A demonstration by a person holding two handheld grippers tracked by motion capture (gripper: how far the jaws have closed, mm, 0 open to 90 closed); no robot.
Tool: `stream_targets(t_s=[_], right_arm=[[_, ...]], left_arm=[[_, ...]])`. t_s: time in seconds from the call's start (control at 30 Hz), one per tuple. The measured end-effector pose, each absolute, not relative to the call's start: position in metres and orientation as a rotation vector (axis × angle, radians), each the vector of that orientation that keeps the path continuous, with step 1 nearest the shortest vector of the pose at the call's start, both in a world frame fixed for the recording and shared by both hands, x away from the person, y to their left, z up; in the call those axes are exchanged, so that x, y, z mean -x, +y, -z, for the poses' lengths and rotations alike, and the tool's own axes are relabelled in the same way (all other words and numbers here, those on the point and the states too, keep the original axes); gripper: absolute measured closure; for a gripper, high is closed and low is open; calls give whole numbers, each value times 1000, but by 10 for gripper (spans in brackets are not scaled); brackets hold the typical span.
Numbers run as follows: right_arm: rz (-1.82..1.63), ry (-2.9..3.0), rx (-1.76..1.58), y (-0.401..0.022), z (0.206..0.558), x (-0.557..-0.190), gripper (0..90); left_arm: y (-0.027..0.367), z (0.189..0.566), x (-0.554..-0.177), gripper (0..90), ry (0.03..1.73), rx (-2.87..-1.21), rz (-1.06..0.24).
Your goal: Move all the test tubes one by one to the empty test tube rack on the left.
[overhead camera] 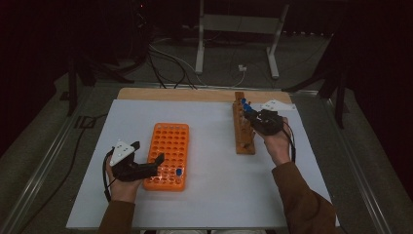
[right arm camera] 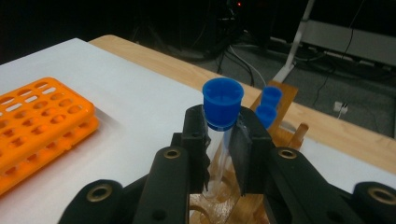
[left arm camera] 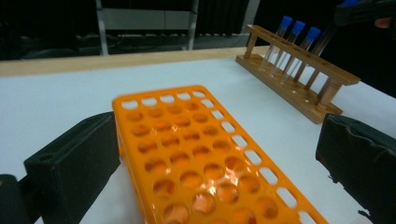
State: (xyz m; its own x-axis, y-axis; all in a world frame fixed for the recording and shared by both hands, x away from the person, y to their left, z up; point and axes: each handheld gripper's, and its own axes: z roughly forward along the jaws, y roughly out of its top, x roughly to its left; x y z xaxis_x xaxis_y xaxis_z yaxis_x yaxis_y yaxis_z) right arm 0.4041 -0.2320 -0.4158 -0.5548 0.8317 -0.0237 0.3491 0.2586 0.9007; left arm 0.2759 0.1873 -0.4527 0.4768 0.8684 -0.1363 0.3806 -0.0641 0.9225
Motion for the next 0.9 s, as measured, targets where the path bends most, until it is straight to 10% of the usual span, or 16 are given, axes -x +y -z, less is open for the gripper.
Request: stream_targets(t_s=[0.9], right_arm=[[-1459,2209,-949,-180,401,-381,765]], left_arm=[[135,426,-314,37,917,-1738,-560]])
